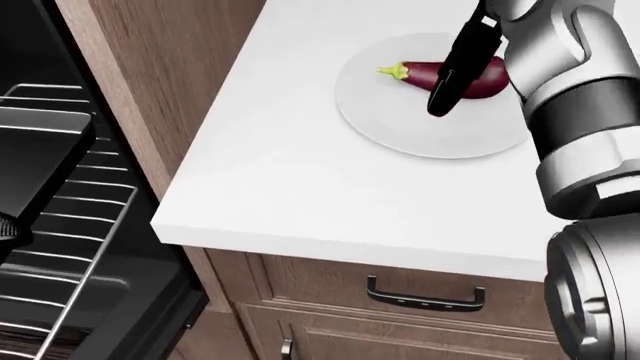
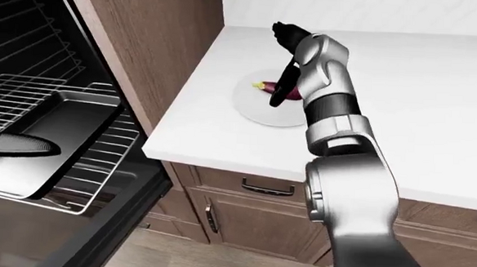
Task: Place the eggplant on the rack of the oven.
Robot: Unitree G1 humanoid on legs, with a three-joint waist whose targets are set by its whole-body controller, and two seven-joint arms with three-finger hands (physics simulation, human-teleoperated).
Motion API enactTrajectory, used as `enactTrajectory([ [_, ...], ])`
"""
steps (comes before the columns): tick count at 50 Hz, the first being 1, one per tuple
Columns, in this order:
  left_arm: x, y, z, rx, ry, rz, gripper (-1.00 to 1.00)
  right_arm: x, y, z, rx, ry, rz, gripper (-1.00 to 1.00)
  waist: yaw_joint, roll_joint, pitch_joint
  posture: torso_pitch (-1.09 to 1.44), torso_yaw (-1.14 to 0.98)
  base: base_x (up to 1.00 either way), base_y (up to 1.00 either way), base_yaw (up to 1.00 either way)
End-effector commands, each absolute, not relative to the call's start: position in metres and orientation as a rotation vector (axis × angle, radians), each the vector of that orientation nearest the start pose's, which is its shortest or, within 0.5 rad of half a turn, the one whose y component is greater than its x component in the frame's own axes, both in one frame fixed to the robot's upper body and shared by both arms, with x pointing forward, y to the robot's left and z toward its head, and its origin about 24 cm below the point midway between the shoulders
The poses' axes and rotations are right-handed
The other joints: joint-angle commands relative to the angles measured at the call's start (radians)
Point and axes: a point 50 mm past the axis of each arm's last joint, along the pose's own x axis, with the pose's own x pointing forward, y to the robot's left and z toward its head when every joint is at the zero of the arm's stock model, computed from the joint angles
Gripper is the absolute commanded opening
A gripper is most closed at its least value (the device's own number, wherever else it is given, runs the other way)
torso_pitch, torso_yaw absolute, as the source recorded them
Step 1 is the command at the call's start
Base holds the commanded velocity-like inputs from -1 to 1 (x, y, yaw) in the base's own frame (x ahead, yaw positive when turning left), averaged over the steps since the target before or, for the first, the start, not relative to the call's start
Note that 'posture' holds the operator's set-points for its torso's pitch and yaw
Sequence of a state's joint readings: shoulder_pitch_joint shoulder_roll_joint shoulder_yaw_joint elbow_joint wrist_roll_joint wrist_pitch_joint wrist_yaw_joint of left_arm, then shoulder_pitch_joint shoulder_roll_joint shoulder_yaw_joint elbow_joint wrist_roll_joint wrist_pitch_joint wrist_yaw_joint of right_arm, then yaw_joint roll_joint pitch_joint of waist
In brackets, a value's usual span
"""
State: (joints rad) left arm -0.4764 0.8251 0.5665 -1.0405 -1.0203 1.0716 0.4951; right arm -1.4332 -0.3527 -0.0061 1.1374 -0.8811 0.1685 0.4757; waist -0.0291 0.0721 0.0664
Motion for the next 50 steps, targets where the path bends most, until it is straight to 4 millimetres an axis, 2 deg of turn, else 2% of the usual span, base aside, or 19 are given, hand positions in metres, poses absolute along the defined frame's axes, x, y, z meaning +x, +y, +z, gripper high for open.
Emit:
enactTrajectory([
  [1, 0.171, 0.202, 0.317, 0.296, -0.577, 0.112, 1.00, 0.426, -0.161, 0.303, -1.155, 0.055, 0.124, 1.00, 0.000, 0.000, -0.027, 0.00, 0.00, 0.00, 0.00, 0.00],
  [4, 0.171, 0.202, 0.316, 0.299, -0.573, 0.111, 1.00, 0.427, -0.162, 0.304, -1.155, 0.083, 0.128, 1.00, 0.000, 0.000, -0.029, 0.00, 0.00, 0.00, 0.00, 0.00],
  [6, 0.172, 0.202, 0.315, 0.298, -0.572, 0.111, 1.00, 0.428, -0.163, 0.298, -1.157, 0.110, 0.145, 1.00, 0.000, 0.000, -0.029, 0.00, 0.00, 0.00, 0.00, 0.00],
  [12, 0.173, 0.202, 0.314, 0.298, -0.570, 0.114, 1.00, 0.428, -0.168, 0.300, -1.181, 0.124, 0.127, 1.00, 0.001, -0.002, -0.029, 0.00, 0.00, 0.00, 0.00, 0.00],
  [34, 0.173, 0.205, 0.314, 0.299, -0.568, 0.117, 1.00, 0.430, -0.167, 0.277, -1.207, 0.224, 0.183, 1.00, -0.001, -0.001, -0.025, 0.00, 0.00, 0.00, 0.00, 0.00],
  [36, 0.172, 0.205, 0.314, 0.300, -0.568, 0.118, 1.00, 0.430, -0.167, 0.277, -1.207, 0.224, 0.185, 0.95, -0.001, 0.000, -0.025, 0.00, 0.00, 0.00, 0.00, 0.00],
  [37, 0.172, 0.205, 0.314, 0.300, -0.568, 0.118, 1.00, 0.430, -0.167, 0.276, -1.212, 0.226, 0.185, 0.77, -0.001, 0.000, -0.025, 0.00, 0.00, 0.00, 0.00, 0.00],
  [38, 0.172, 0.205, 0.314, 0.299, -0.568, 0.117, 1.00, 0.430, -0.167, 0.276, -1.211, 0.227, 0.187, 0.74, -0.001, 0.000, -0.025, 0.00, 0.00, 0.00, 0.00, 0.00],
  [50, 0.172, 0.206, 0.314, 0.303, -0.569, 0.121, 1.00, 0.430, -0.167, 0.276, -1.221, 0.226, 0.187, 0.54, 0.000, 0.002, -0.026, 0.00, 0.00, 0.00, 0.00, 0.00],
])
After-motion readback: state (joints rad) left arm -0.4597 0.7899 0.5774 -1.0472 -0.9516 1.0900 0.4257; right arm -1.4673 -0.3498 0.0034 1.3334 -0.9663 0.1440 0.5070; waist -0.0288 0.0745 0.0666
